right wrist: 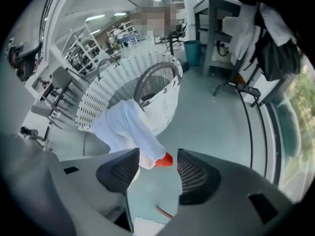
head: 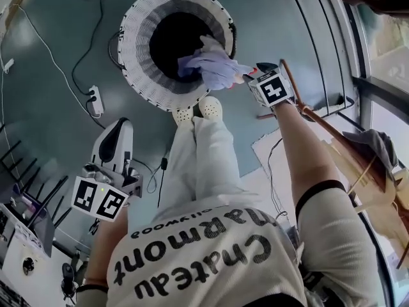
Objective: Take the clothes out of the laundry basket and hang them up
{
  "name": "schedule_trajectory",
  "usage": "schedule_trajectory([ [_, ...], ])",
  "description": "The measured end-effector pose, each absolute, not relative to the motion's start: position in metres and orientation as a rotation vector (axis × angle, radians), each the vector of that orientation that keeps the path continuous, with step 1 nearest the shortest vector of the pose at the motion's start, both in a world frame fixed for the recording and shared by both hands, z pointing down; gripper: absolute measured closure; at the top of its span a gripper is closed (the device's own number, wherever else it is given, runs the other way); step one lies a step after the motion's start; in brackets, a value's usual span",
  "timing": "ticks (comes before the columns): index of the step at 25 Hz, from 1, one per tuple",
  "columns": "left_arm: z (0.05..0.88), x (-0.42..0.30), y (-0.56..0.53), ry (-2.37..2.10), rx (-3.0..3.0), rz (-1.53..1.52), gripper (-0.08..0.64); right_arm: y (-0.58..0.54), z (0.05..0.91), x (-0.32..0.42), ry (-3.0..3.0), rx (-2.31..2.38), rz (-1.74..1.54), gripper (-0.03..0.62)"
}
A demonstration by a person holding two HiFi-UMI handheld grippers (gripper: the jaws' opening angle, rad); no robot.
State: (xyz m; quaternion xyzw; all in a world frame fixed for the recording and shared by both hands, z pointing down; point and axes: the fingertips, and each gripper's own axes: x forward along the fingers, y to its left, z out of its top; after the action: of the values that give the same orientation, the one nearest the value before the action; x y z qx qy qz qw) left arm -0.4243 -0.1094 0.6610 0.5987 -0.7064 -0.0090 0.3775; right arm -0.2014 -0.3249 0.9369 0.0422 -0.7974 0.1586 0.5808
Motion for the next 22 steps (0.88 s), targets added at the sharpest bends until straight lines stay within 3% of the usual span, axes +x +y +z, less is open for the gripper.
schedule_trajectory([
  [6, 0.674, -0.430, -0.102, -1.817, 1.473, -0.037, 0.552, -0.321, 0.955, -0.201, -1.783, -0.035, 0.329, 0.359],
  [9, 0.676, -0.428, -0.102, -1.823, 1.452, -0.065, 0.552, -0.325, 0.954, -0.200, -1.787, 0.017, 0.310, 0.513],
  [11, 0.671, -0.427, -0.106, -1.829, 1.453, -0.085, 0.552, -0.324, 0.949, -0.196, -1.783, 0.032, 0.318, 0.546],
  [15, 0.647, -0.425, -0.118, -1.838, 1.502, -0.128, 0.552, -0.310, 0.919, -0.184, -1.768, 0.020, 0.495, 0.555],
  [22, 0.588, -0.434, -0.131, -1.902, 1.569, -0.153, 0.552, -0.280, 0.792, -0.219, -1.929, -0.021, 1.072, 0.557],
])
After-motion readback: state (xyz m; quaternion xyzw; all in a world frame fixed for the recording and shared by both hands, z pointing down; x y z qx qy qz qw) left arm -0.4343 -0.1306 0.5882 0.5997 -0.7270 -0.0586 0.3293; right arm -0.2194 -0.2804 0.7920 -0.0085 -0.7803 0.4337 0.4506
